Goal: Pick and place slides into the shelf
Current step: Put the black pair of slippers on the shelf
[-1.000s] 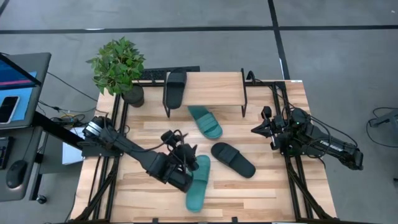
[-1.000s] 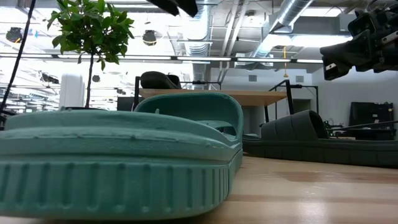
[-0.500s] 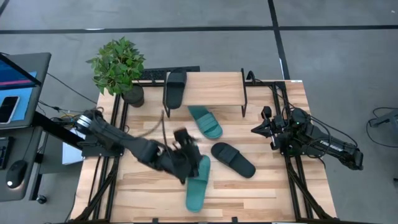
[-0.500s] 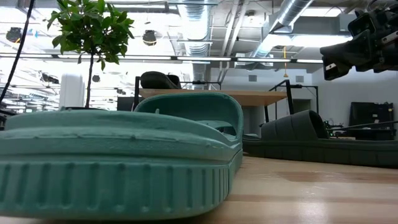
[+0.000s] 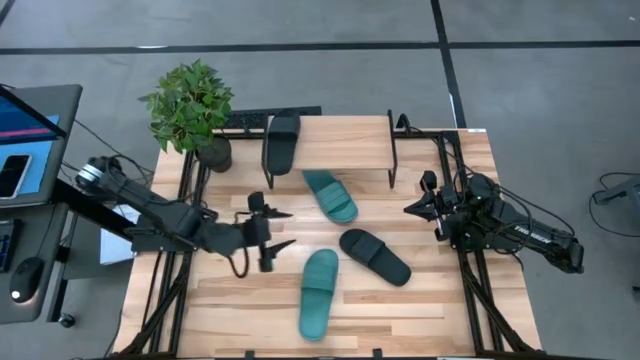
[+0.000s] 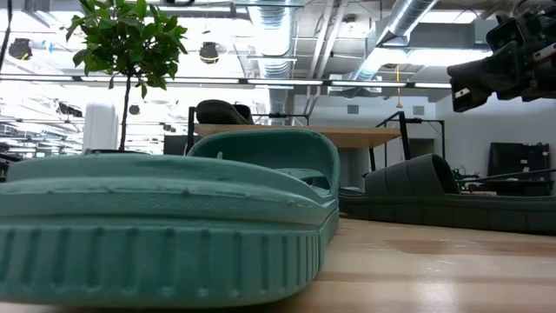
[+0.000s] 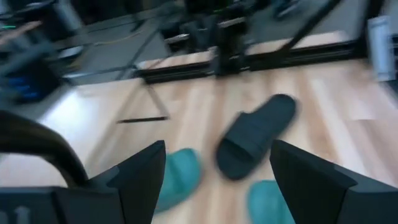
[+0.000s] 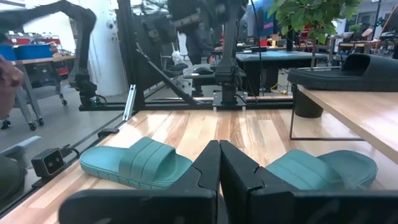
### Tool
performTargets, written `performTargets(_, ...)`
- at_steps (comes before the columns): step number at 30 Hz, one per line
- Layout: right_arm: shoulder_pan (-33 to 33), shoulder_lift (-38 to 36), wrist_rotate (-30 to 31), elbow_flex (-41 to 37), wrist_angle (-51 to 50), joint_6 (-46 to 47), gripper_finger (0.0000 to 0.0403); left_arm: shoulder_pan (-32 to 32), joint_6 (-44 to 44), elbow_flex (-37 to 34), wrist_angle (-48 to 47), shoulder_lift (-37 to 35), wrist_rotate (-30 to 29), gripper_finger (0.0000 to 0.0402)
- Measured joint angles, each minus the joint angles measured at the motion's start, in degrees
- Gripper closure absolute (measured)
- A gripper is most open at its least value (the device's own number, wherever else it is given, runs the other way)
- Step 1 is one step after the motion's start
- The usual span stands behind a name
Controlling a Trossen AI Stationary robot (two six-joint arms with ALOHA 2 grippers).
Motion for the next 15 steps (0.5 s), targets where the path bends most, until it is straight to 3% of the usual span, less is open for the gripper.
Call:
performTargets(3, 0.00, 0.02, 0.00, 0.00, -0.02, 0.00, 0.0403, 0.34, 0.89, -10.31, 9.91, -4.43, 4.05, 0.0127)
performTargets(8, 0.00, 0.00, 0.00, 0.00, -0.01, 0.00, 0.0403, 0.72, 0.69, -23.71, 25.34, -7.44, 4.22, 0.0127)
performTargets(15, 0.00, 0.02, 0.00, 0.00, -0.02, 0.00, 0.0403, 1.97, -1.14, -30.07, 31.90, -7.49, 1.10, 0.0127)
